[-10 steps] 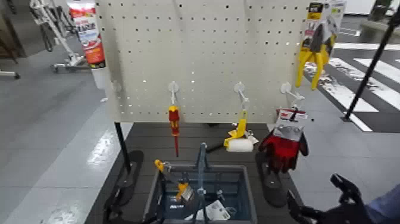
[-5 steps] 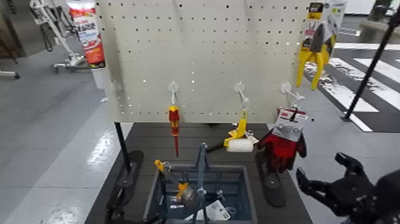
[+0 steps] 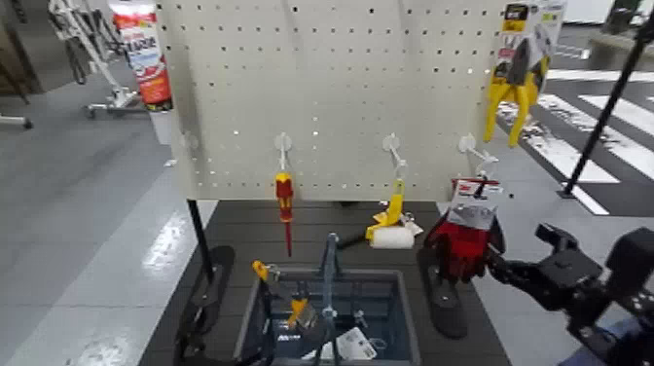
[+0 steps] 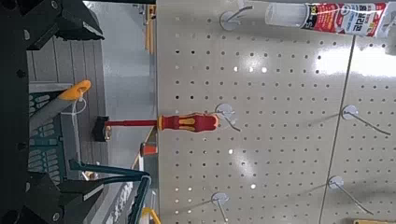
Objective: Put the red colored gloves into the crate.
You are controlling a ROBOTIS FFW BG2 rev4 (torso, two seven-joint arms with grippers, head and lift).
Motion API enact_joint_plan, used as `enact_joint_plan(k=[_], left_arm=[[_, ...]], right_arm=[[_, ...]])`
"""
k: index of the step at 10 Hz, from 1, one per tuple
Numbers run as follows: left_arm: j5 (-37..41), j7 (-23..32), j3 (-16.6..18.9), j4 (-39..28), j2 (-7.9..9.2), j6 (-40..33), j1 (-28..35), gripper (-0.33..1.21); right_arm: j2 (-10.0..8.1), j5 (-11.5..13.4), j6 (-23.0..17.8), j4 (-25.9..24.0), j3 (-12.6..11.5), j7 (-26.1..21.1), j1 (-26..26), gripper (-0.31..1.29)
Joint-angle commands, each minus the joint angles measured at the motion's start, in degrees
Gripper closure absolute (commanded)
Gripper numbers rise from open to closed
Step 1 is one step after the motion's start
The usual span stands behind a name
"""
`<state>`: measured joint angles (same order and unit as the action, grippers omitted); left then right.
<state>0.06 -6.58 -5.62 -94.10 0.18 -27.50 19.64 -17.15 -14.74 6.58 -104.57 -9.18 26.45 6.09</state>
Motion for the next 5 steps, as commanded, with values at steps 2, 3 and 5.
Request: enact_joint_plan(k=[2,3,5], left_arm=[[0.21,-0.27,0.0,0.06,-6.5,0.16,-0.22,0.17],[0.21,-0.27,0.0,0.06,-6.5,0.07,-0.22,0.17],[0.29,-0.36,0.09,0.06,-6.59,0.07,-0.31,0.17]], right_arm=[[-3.06,-3.27,-0.78,10.26,2.68,4.14,-8.55,0.03],[-3.86,-4.86,-1.13,13.17,3.47,5.72,-10.58,0.03],[-4.82,-5.47,-1.75,17.38,4.79,7.57,-14.0,0.03]])
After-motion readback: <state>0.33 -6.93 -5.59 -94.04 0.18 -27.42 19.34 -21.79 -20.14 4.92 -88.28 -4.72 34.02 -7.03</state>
